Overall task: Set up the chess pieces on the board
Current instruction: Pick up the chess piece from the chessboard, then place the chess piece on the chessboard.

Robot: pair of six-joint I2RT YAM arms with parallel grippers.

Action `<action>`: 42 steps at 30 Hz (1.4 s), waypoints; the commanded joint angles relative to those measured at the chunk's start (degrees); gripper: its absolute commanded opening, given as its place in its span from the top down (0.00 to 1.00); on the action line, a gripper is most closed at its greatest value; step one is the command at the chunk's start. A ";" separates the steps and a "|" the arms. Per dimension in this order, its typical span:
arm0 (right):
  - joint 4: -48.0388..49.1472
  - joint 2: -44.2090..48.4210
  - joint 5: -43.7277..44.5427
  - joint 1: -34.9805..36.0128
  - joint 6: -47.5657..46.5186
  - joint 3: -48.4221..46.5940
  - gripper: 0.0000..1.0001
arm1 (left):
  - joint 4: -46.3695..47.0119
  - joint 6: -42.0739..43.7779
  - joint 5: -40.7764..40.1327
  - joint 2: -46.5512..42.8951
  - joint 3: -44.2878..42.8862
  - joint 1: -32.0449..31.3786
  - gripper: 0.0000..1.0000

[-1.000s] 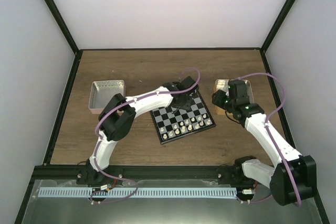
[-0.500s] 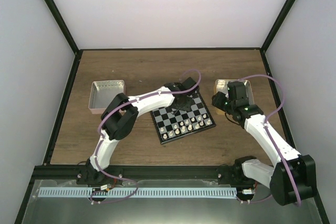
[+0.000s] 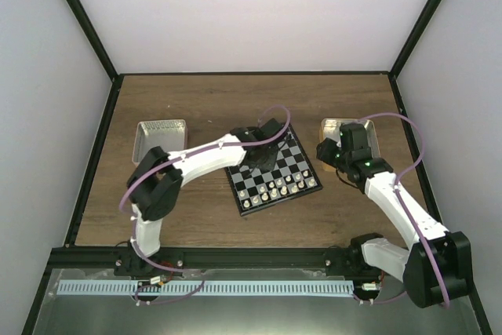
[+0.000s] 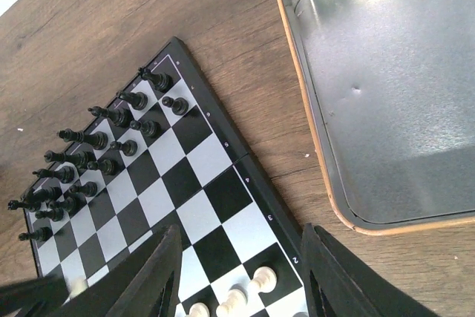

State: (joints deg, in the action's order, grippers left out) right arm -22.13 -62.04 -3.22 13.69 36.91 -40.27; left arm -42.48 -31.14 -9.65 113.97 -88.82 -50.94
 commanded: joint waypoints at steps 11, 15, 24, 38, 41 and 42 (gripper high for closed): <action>2.01 0.78 -1.48 0.19 0.44 2.71 0.54 | 1.67 -2.51 -2.94 -10.34 16.09 -5.24 0.93; 2.09 0.64 -1.91 0.16 0.84 2.94 0.54 | 2.15 -2.78 -2.44 -10.39 17.18 -5.42 0.93; 2.35 0.51 -2.30 0.15 1.14 3.01 0.54 | 4.18 -3.48 0.47 -11.56 19.55 -5.75 0.92; 2.51 0.34 -2.43 0.14 1.33 3.55 0.54 | 5.54 -3.43 2.83 -11.88 21.34 -5.84 0.91; 2.45 0.43 -2.30 0.19 1.46 3.58 0.54 | 5.06 -3.49 2.45 -11.89 21.41 -5.85 0.91; 2.41 0.55 -2.26 0.12 1.50 3.54 0.54 | 5.04 -3.43 2.44 -11.91 21.45 -5.85 0.91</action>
State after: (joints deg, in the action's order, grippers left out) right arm -20.29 -62.02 -5.78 13.69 38.24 -36.64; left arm -37.74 -34.37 -7.79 103.00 -68.03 -56.42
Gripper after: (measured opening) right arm 0.459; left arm 0.096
